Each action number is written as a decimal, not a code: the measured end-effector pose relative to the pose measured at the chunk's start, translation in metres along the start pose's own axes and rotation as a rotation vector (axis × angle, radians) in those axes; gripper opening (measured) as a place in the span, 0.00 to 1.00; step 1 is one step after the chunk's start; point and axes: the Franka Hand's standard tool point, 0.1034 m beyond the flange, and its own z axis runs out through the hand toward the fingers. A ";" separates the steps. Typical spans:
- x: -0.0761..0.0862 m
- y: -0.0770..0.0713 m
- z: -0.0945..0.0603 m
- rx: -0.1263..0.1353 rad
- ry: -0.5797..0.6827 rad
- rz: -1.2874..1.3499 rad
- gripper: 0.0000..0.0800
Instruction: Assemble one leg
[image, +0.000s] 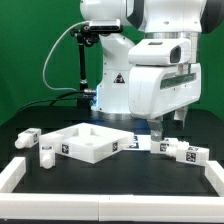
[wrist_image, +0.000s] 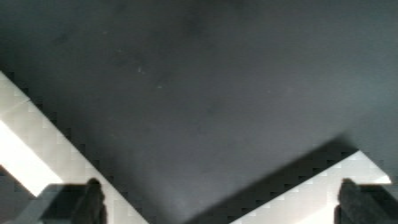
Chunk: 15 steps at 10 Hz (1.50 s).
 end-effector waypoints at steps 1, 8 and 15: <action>0.000 0.000 0.000 0.000 0.000 0.000 0.81; -0.058 0.001 -0.010 -0.007 -0.040 0.020 0.81; -0.115 0.007 0.003 0.011 -0.069 0.015 0.81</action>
Offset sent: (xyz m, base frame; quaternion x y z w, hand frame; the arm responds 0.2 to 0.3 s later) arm 0.0000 0.0000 0.0000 0.0000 0.0000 0.0000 1.0000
